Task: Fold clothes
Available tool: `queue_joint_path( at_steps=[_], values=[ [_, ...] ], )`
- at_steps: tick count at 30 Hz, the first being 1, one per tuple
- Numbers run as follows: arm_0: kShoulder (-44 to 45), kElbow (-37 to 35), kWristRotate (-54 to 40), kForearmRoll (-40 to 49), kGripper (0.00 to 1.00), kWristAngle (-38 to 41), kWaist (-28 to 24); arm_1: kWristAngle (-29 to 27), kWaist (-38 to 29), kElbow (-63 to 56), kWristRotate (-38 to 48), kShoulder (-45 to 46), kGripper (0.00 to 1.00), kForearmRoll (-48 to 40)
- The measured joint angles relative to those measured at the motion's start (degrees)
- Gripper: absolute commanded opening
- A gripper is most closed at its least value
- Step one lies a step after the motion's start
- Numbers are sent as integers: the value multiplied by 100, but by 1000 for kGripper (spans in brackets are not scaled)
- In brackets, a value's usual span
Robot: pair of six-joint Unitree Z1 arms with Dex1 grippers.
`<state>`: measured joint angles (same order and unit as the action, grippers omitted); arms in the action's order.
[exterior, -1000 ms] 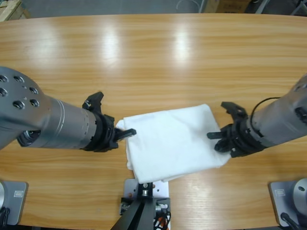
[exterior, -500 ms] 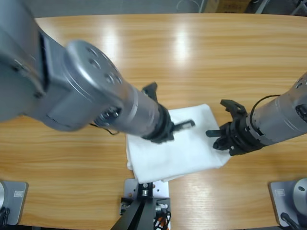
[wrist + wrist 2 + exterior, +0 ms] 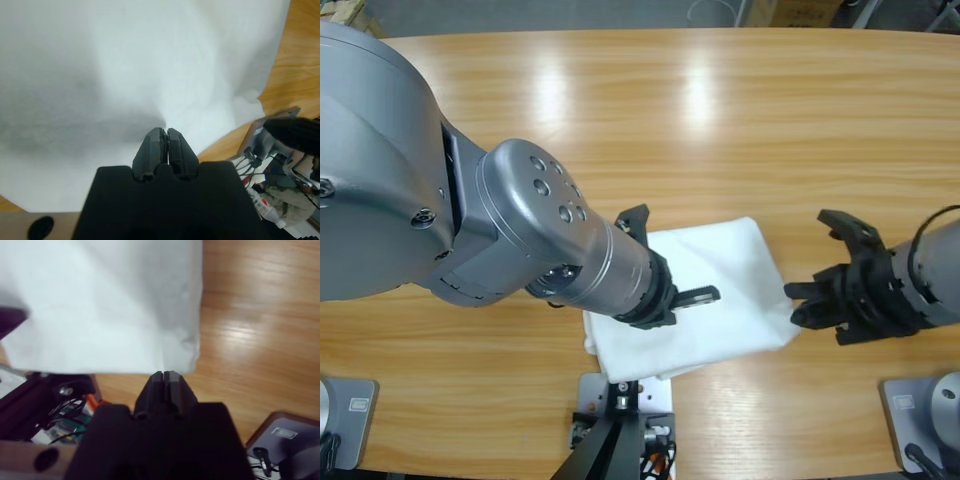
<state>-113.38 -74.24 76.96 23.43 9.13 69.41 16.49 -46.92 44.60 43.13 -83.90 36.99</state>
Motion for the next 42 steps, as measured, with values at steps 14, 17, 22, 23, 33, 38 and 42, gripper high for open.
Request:
queue_joint_path(
  at_steps=[14,17,22,23,33,38,42],
  values=[
    [0,0,0,0,0,0,-30,142,-89,-1353,825,-386,0,-2231],
    [0,0,0,0,0,0,-31,147,-90,-1405,841,-537,0,-2441],
    [0,-7,0,0,0,0,-31,161,-90,-1421,849,-654,0,-2637],
    [0,-18,0,0,0,0,-31,161,-90,-1422,849,-655,0,-2638],
    [-483,-92,0,-4,0,-6,-154,161,-90,-1421,863,-684,0,-2638],
    [-480,95,-108,-74,0,-12,-315,216,-90,-1393,863,-748,0,-2639],
    [-380,263,-230,-143,0,-13,-408,253,-90,-1363,863,-800,0,-2643]
  ],
)
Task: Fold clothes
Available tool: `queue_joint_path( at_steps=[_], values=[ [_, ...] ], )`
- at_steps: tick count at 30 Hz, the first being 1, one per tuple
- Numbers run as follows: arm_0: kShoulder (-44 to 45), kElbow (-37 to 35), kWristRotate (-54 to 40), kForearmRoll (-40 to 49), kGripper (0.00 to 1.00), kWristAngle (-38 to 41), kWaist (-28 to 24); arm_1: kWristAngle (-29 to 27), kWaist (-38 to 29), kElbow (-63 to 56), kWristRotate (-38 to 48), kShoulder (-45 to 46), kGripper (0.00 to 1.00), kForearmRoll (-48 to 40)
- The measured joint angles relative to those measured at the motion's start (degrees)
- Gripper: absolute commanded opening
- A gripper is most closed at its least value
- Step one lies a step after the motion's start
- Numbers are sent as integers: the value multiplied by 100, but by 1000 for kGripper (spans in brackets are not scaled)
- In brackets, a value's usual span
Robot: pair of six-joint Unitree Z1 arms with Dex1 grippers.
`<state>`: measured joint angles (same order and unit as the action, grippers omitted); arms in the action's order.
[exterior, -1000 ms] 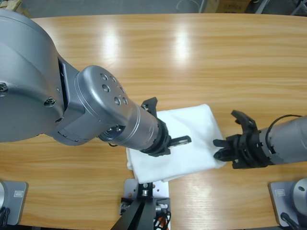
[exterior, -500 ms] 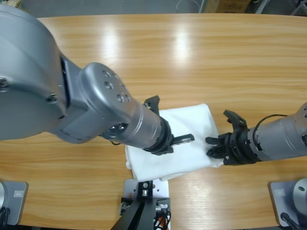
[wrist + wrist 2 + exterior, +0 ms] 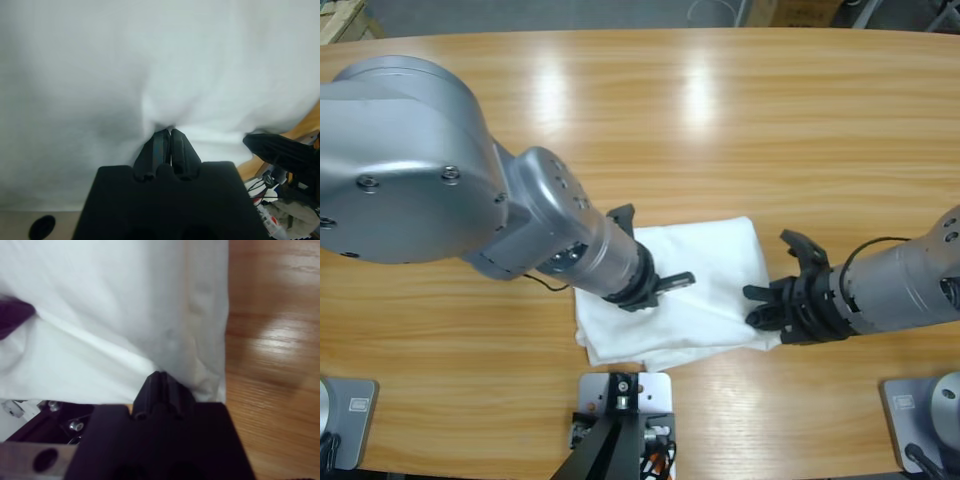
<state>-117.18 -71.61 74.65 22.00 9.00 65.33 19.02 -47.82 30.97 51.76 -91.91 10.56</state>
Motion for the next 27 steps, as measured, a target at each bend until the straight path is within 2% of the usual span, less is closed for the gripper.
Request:
queue_joint_path(
  at_steps=[21,27],
  values=[
    [487,825,-672,-20,0,-554,-907,1,0,83,0,-166,0,1],
    [918,1474,-675,19,0,-746,-1066,1,0,83,0,-166,0,2]
  ],
)
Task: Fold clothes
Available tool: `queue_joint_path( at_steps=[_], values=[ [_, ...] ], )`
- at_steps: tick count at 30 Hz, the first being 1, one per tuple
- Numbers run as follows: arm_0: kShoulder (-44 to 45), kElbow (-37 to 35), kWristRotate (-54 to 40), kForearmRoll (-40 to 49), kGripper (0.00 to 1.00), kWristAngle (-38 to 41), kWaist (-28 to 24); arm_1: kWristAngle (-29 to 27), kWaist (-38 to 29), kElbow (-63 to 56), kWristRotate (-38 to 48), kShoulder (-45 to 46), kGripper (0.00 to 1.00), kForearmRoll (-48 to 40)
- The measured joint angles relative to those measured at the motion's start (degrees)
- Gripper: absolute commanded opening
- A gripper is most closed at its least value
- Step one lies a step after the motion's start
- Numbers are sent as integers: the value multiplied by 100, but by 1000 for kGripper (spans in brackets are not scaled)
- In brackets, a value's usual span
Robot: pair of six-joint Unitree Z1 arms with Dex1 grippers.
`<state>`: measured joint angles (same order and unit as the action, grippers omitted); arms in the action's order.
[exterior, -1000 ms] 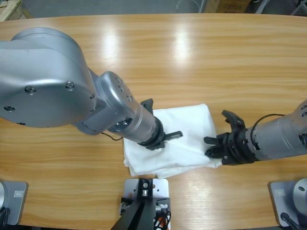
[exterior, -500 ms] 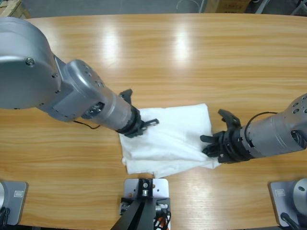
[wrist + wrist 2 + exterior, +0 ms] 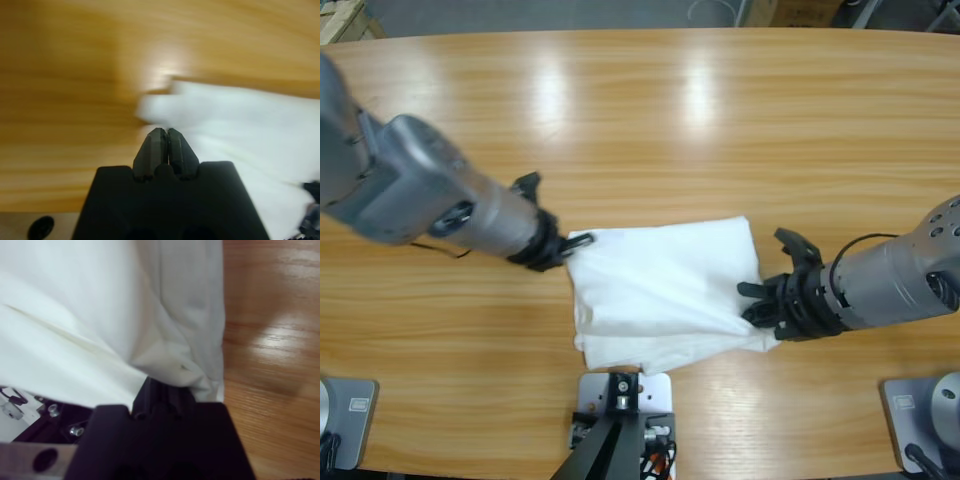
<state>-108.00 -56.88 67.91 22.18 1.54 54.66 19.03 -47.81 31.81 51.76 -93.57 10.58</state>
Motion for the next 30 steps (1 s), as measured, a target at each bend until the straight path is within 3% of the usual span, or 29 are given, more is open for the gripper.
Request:
queue_joint_path(
  at_steps=[5,11,15,22,30],
  values=[
    [905,542,-10,69,0,-57,-33,-258,-21,208,-197,167,0,747],
    [1686,454,-68,72,0,-60,203,-597,-38,1099,-579,682,0,2127],
    [1687,316,120,-137,0,-60,582,-597,-39,1326,-623,809,0,2322],
    [949,123,776,-1632,0,-60,1267,-597,-39,1326,-704,899,0,2351],
    [269,-123,984,-1887,0,-60,1561,-613,39,1326,-1018,851,0,2037]
  ],
)
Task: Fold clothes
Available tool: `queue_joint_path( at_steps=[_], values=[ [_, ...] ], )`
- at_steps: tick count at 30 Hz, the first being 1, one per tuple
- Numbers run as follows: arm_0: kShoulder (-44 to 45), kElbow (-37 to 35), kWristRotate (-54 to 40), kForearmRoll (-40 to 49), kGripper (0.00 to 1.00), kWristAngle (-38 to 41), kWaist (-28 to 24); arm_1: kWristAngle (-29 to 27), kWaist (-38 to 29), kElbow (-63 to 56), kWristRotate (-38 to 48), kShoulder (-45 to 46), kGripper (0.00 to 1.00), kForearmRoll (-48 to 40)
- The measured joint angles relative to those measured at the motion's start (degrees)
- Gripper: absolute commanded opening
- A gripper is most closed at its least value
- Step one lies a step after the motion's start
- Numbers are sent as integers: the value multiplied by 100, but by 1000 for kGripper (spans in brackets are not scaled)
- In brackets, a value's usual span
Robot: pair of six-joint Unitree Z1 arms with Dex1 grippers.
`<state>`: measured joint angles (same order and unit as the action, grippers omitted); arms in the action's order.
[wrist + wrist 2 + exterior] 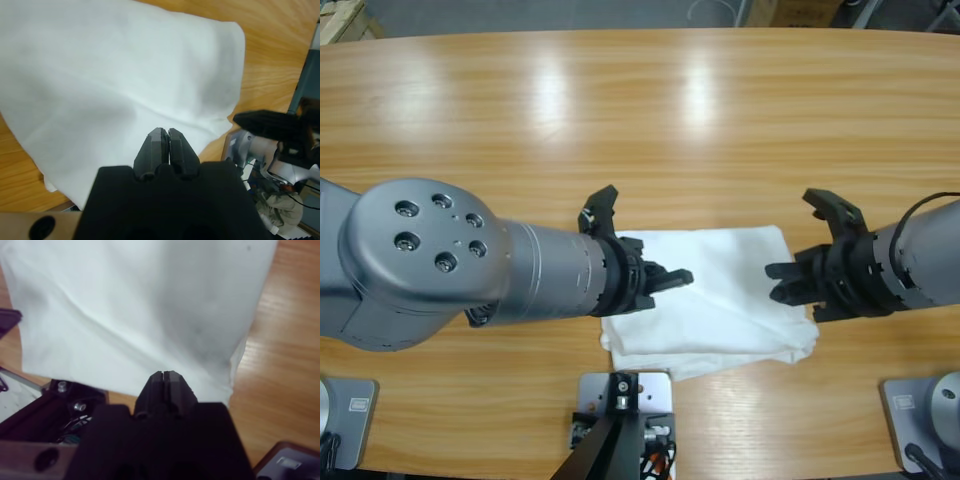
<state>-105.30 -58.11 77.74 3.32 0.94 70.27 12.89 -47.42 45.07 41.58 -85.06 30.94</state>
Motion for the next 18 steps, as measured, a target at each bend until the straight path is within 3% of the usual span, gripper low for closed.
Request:
queue_joint_path(
  at_steps=[9,18],
  values=[
    [-4,172,21,-3,0,0,4,-9,646,-61,-389,-631,0,-602],
    [-133,238,216,-3,0,8,5,52,872,-383,-485,-1146,0,-1293]
  ],
)
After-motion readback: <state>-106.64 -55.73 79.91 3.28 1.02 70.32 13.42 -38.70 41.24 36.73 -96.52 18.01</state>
